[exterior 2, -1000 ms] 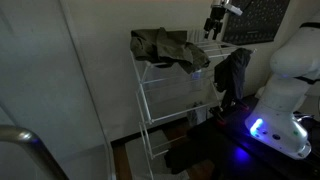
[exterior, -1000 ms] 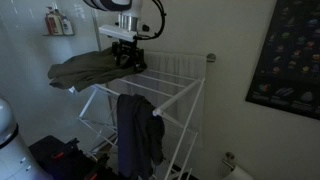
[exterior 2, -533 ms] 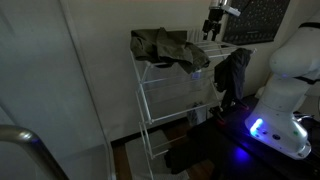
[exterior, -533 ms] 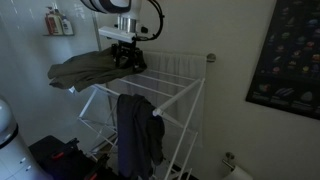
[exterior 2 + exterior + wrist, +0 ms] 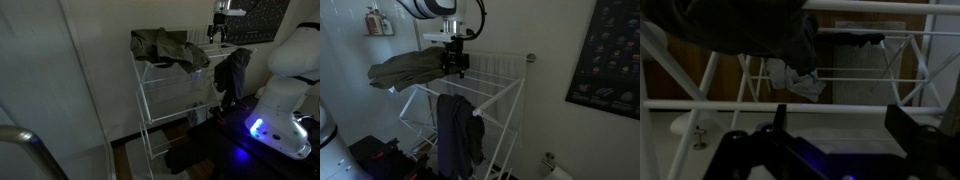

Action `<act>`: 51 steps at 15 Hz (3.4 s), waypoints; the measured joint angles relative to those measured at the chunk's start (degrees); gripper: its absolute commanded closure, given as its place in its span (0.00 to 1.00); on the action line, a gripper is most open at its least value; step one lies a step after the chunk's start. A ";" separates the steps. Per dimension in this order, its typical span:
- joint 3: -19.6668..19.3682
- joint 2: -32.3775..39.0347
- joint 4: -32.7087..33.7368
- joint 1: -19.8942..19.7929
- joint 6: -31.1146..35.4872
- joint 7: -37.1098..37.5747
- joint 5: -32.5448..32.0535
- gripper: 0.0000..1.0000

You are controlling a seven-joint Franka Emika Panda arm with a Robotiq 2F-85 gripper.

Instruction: Hang the shirt on the middle rods of the rack

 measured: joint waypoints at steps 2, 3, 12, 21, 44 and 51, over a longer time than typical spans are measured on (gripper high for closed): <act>-0.02 0.29 0.02 -1.43 -0.52 3.32 -1.94 0.00; -0.06 0.53 0.07 -2.14 -1.20 4.73 -2.73 0.00; -2.39 6.48 2.37 -7.44 -8.04 8.53 -5.96 0.00; -3.11 13.14 2.33 -7.89 -7.66 8.55 -9.46 0.26; -2.72 5.22 4.30 -7.28 -3.11 8.79 2.55 0.97; -2.43 -5.83 3.61 -7.20 2.56 8.97 11.45 0.96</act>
